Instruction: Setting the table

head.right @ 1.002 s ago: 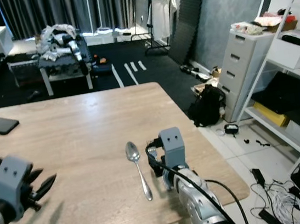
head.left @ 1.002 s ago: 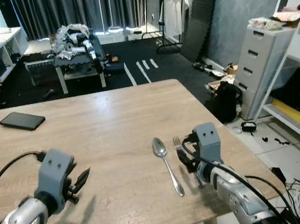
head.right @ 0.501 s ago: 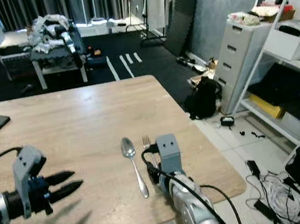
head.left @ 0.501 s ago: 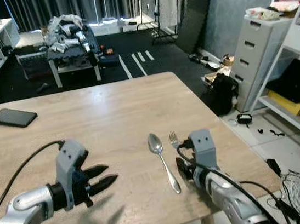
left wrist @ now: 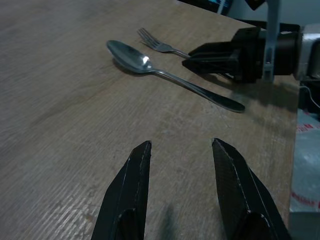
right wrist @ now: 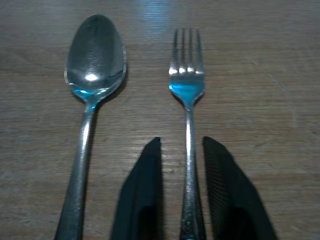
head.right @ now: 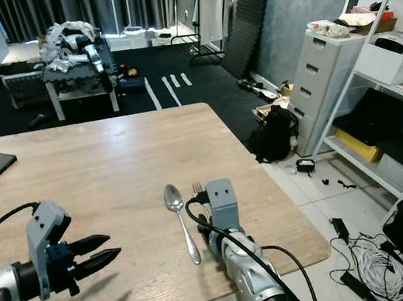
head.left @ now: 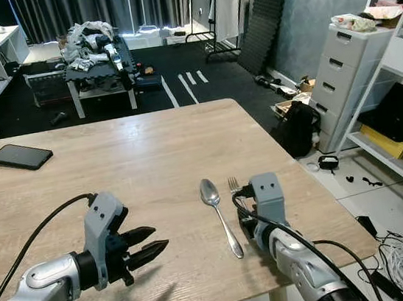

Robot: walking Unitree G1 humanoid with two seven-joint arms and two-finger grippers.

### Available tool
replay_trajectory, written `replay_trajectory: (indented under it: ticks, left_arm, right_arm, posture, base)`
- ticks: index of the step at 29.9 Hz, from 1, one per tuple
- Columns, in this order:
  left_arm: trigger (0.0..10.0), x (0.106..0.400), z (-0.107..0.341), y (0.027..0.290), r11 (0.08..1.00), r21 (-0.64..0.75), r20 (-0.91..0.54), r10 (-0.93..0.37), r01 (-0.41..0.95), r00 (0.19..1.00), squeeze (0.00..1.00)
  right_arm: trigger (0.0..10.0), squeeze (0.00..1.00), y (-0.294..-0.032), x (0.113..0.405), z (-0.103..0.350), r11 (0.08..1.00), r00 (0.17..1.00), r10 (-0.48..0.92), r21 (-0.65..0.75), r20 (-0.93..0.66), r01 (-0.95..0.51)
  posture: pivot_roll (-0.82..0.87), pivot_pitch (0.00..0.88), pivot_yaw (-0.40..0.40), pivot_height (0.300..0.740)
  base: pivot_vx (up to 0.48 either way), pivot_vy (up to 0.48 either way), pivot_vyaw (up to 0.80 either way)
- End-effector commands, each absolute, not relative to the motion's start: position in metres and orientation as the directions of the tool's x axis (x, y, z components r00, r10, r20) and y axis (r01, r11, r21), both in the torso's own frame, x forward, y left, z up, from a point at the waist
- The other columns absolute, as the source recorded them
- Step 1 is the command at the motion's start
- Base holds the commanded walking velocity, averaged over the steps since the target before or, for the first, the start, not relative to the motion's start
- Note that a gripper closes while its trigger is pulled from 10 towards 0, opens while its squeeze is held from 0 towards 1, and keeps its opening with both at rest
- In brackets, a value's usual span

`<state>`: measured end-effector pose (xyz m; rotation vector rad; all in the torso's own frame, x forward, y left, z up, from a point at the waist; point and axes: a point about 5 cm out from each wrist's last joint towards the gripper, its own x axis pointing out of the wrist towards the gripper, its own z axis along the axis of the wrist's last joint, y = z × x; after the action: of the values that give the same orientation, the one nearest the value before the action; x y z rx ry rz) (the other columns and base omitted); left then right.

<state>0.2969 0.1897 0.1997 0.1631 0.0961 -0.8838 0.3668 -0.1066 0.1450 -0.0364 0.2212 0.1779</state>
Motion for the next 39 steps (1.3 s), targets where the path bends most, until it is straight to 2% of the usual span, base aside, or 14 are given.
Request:
replay_trajectory:
  ticks: [1, 14, 18, 19, 20, 21, 22, 23, 25, 30, 34, 39]
  left_arm:
    - [10.0, 0.293, 0.194, 0.189, 0.630, 0.079, -0.154, -0.758, 0.773, 0.634, 0.00]
    - [10.0, 0.291, 0.181, 0.190, 0.694, 0.057, -0.151, -0.704, 0.718, 0.693, 0.00]
    - [10.0, 0.291, 0.177, 0.191, 0.735, 0.046, -0.132, -0.667, 0.676, 0.733, 0.00]
    - [10.0, 0.292, 0.178, 0.191, 0.747, 0.040, -0.120, -0.656, 0.664, 0.745, 0.00]
    - [10.0, 0.292, 0.178, 0.191, 0.747, 0.040, -0.120, -0.656, 0.664, 0.745, 0.00]
    - [10.0, 0.292, 0.179, 0.191, 0.757, 0.032, -0.104, -0.647, 0.652, 0.756, 0.00]
    - [10.0, 0.292, 0.179, 0.191, 0.757, 0.032, -0.104, -0.647, 0.652, 0.756, 0.00]
    - [10.0, 0.291, 0.182, 0.191, 0.765, 0.029, -0.089, -0.639, 0.643, 0.764, 0.00]
    - [10.0, 0.288, 0.191, 0.191, 0.780, 0.036, -0.046, -0.623, 0.624, 0.781, 0.00]
    - [10.0, 0.285, 0.200, 0.194, 0.816, 0.081, -0.012, -0.574, 0.573, 0.819, 0.00]
    - [10.0, 0.290, 0.202, 0.196, 0.873, 0.143, 0.008, -0.471, 0.465, 0.882, 0.00]
    - [10.0, 0.300, 0.210, 0.197, 0.915, 0.118, 0.061, -0.395, 0.386, 0.917, 0.00]
  right_arm:
    - [0.0, 0.00, -0.115, 0.357, 0.107, 0.986, 0.909, 0.145, -0.025, -0.390, -0.168]
    - [0.0, 0.00, -0.125, 0.355, 0.099, 0.990, 0.912, 0.110, -0.038, -0.394, -0.136]
    - [0.0, 0.00, -0.132, 0.363, 0.125, 0.992, 0.971, 0.077, 0.119, -0.227, -0.050]
    - [0.0, 0.00, -0.132, 0.365, 0.142, 0.980, 0.988, 0.087, 0.189, -0.127, -0.062]
    - [0.0, 0.00, -0.132, 0.365, 0.142, 0.980, 0.988, 0.087, 0.189, -0.127, -0.062]
    - [8.0, 0.00, -0.133, 0.364, 0.160, 0.964, 0.994, 0.104, 0.250, -0.027, -0.094]
    - [8.0, 0.00, -0.133, 0.364, 0.160, 0.964, 0.994, 0.104, 0.250, -0.027, -0.094]
    - [10.0, 0.00, -0.135, 0.362, 0.175, 0.949, 0.992, 0.113, 0.288, 0.062, -0.126]
    - [10.0, 0.00, -0.145, 0.348, 0.204, 0.916, 0.966, 0.113, 0.352, 0.231, -0.191]
    - [10.0, 0.00, -0.146, 0.327, 0.213, 0.913, 0.938, 0.126, 0.333, 0.323, -0.238]
    - [10.0, 0.00, -0.131, 0.307, 0.199, 0.921, 0.927, 0.197, 0.264, 0.319, -0.286]
    - [10.0, 0.00, -0.119, 0.294, 0.187, 0.911, 0.917, 0.272, 0.228, 0.293, -0.343]
  posture:
    - [0.13, 0.158, 0.014, 0.740]
    - [0.13, 0.137, 0.006, 0.740]
    - [0.13, 0.131, 0.006, 0.740]
    - [0.13, 0.126, 0.007, 0.740]
    - [0.13, 0.126, 0.007, 0.740]
    - [0.12, 0.125, 0.007, 0.740]
    - [0.12, 0.125, 0.007, 0.740]
    - [0.12, 0.122, 0.009, 0.740]
    - [0.12, 0.121, 0.014, 0.740]
    - [0.10, 0.121, 0.023, 0.740]
    - [0.09, 0.121, 0.032, 0.740]
    - [0.09, 0.116, 0.038, 0.740]
  base:
    - [0.000, 0.000, 0.00]
    - [0.000, 0.000, 0.00]
    - [0.000, 0.000, 0.00]
    - [0.000, 0.000, 0.00]
    - [0.000, 0.000, 0.00]
    - [0.000, 0.000, 0.00]
    - [0.000, 0.000, 0.00]
    - [0.000, 0.000, 0.00]
    - [0.000, 0.000, 0.00]
    - [0.000, 0.000, 0.00]
    - [0.000, 0.000, 0.00]
    - [0.000, 0.000, 0.00]
